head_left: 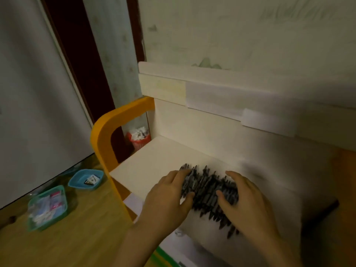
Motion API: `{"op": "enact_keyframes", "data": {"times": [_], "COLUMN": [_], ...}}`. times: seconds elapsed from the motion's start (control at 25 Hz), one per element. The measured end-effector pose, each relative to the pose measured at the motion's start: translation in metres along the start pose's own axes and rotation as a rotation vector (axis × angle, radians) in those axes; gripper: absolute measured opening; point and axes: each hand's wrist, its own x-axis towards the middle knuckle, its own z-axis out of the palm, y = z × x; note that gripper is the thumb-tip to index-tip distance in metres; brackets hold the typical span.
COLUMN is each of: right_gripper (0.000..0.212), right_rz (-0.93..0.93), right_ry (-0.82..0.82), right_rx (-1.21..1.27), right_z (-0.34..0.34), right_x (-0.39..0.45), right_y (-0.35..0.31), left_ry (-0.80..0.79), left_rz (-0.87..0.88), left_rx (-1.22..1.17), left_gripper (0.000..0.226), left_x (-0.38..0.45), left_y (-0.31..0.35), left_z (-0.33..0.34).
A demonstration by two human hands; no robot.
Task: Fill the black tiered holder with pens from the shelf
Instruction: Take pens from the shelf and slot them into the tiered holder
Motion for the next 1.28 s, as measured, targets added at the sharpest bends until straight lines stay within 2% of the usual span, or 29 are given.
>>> {"op": "enact_keyframes", "data": {"times": [0.24, 0.4, 0.64, 0.92, 1.12, 1.28], "right_gripper": [0.059, 0.061, 0.064, 0.065, 0.063, 0.060], "right_rz": [0.190, 0.280, 0.379, 0.453, 0.482, 0.482], "right_ry": [0.007, 0.008, -0.002, -0.017, -0.015, 0.005], "right_rx": [-0.038, -0.095, -0.149, -0.196, -0.191, -0.204], "right_z": [0.016, 0.026, 0.037, 0.040, 0.038, 0.034], "right_x": [0.009, 0.011, 0.015, 0.013, 0.013, 0.014], "right_y": [0.023, 0.026, 0.023, 0.020, 0.022, 0.023], "left_ry": [-0.234, -0.342, -0.518, -0.674, -0.738, -0.706], "left_rz": [-0.005, -0.018, 0.013, -0.050, -0.039, -0.007], "left_rx": [-0.124, -0.055, 0.161, 0.243, 0.276, 0.185], "left_gripper": [0.057, 0.060, 0.080, 0.091, 0.075, 0.062], "left_x": [0.061, 0.087, 0.098, 0.116, 0.115, 0.119], "left_y": [-0.008, -0.005, -0.001, 0.014, 0.023, 0.014], "left_z": [0.084, 0.130, 0.159, 0.161, 0.165, 0.161]}}
